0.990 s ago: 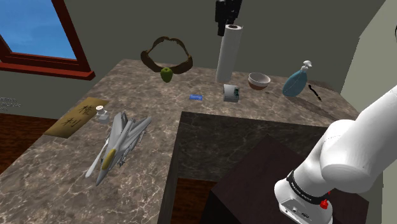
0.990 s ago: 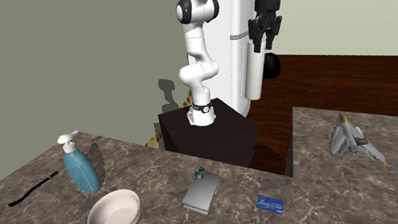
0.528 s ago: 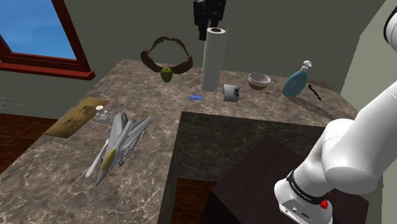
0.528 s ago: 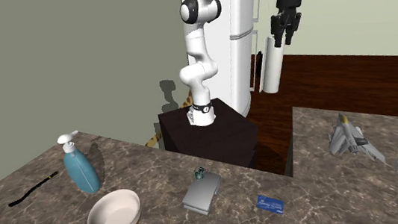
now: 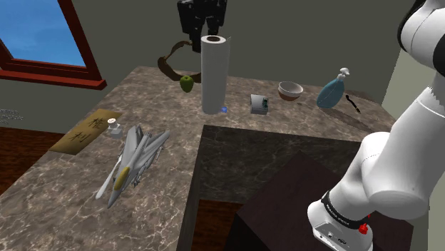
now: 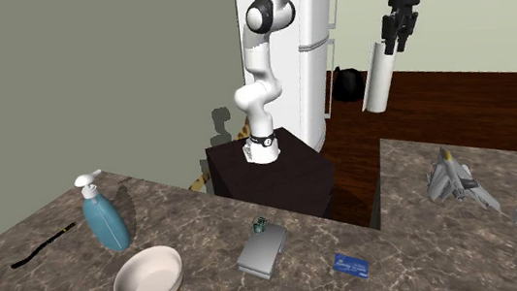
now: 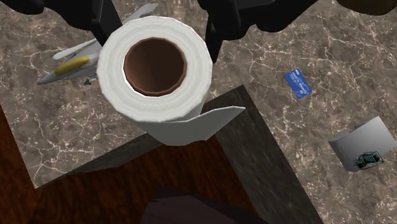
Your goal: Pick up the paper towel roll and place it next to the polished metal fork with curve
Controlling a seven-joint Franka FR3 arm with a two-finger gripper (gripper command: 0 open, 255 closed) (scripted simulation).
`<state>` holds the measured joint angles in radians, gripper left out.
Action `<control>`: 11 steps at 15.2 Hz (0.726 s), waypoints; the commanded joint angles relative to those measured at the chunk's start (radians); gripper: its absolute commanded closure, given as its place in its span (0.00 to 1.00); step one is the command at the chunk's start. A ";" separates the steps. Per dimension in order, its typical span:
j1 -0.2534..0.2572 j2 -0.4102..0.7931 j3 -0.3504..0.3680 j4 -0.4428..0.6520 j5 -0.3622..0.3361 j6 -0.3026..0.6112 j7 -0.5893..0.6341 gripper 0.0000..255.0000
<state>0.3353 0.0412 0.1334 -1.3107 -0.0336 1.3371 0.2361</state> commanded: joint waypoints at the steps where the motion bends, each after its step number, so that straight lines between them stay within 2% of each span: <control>1: 0.024 0.032 0.021 0.038 -0.005 -0.007 0.045 1.00; 7: 0.124 0.199 0.084 0.264 -0.045 -0.074 0.188 1.00; 9: 0.168 0.278 0.100 0.379 -0.068 -0.114 0.233 1.00; 11: 0.226 0.386 0.109 0.548 -0.098 -0.177 0.272 1.00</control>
<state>0.5305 0.3745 0.2367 -0.8479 -0.1166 1.1935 0.4842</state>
